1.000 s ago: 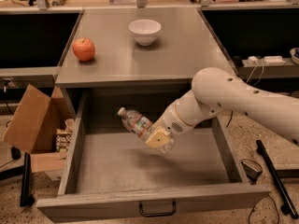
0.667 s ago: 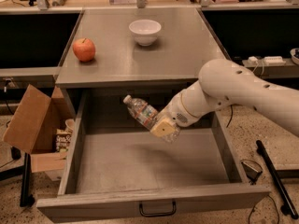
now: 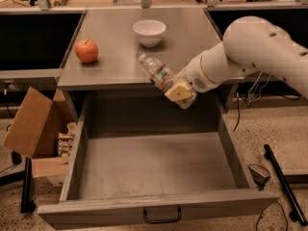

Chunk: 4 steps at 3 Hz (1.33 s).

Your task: Pick water bottle from top drawer and place on counter

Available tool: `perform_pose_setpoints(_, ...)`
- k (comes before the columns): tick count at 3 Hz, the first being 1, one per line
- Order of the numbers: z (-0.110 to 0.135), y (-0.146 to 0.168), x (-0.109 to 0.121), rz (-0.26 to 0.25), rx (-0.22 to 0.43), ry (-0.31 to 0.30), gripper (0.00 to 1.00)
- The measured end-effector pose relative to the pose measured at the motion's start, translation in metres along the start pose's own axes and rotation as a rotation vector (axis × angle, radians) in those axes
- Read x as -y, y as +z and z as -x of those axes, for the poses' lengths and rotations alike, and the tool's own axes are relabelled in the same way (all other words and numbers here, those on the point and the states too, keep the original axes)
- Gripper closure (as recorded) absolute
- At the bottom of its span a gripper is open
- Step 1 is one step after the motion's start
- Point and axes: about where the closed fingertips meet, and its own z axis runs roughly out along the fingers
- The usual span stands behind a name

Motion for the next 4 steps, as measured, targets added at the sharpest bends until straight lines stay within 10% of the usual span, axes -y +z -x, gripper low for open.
perform_pose_setpoints(2, 0.042, -0.035, 0.095, -0.116, 0.071, 0.050, 1.00)
perform_pose_setpoints(4, 0.056, -0.020, 0.089, -0.098, 0.052, -0.016, 1.00)
